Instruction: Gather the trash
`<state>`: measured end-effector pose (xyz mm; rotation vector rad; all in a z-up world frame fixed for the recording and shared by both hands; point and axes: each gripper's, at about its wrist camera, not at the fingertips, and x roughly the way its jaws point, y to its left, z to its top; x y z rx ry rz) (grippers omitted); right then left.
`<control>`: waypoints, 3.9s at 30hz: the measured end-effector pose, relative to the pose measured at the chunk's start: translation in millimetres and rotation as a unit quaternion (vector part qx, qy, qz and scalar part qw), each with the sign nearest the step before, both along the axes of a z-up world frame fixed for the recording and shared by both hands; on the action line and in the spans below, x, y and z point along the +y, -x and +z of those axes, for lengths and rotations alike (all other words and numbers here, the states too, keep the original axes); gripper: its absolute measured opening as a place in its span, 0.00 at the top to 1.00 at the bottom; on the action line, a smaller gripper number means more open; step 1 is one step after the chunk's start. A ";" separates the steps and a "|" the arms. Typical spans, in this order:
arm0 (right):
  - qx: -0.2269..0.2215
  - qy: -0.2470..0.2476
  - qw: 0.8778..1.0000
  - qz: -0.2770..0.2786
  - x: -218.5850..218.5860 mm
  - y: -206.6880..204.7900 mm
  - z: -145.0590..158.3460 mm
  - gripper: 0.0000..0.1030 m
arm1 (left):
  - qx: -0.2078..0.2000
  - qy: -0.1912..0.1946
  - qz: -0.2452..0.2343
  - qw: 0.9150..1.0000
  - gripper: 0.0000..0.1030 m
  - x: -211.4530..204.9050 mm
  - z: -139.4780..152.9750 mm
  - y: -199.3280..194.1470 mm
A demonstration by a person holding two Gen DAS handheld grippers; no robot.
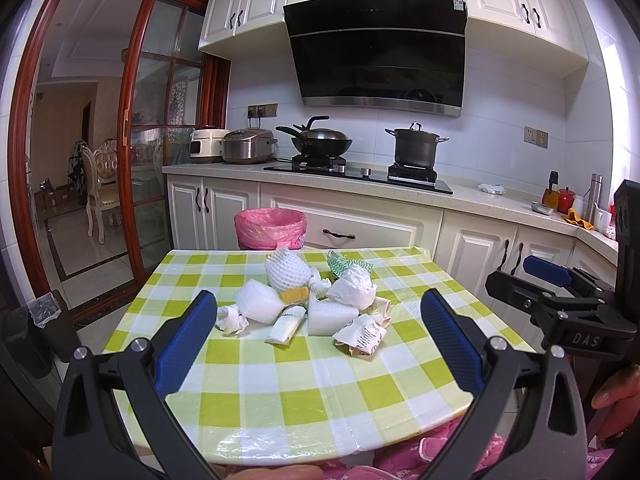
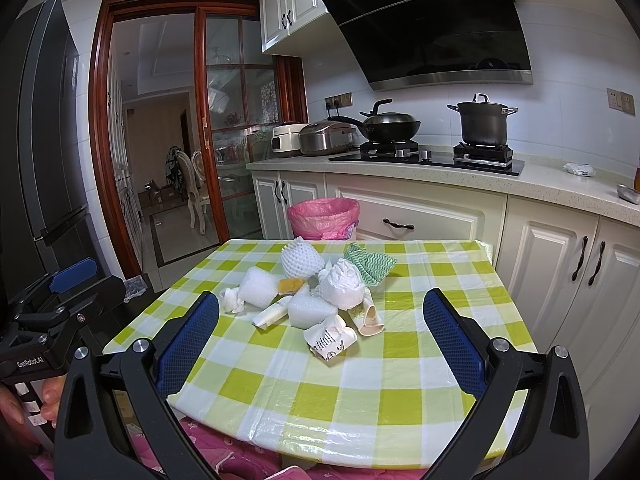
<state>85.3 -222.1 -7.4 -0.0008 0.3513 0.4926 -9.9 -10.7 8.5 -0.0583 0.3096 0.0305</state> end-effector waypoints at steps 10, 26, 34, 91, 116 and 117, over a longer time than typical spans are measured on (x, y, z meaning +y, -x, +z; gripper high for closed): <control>-0.001 -0.002 1.000 -0.001 -0.9 0.0 0.1 0.07 | -0.002 0.000 0.000 1.000 0.04 0.1 3.6 -0.3; 0.003 -0.003 1.000 -0.002 -2.6 -1.9 -1.8 0.07 | -0.001 0.002 -0.007 1.000 0.04 -2.1 8.7 -0.9; 0.012 0.001 1.000 -0.007 6.4 -2.7 -14.1 0.07 | 0.008 0.025 -0.015 1.000 0.04 6.8 0.3 -9.0; 0.177 0.020 0.984 0.029 86.1 -253.5 -115.1 0.53 | 0.203 -0.020 -0.049 0.978 0.05 129.0 -140.9 -311.6; 0.097 -0.019 0.995 0.032 85.2 -220.5 -59.2 0.54 | 0.073 -0.006 -0.006 0.997 0.53 120.6 -85.5 -239.2; 0.094 -0.019 0.995 0.033 86.3 -221.5 -56.5 0.54 | 0.066 -0.003 -0.003 0.998 0.53 121.1 -80.1 -237.9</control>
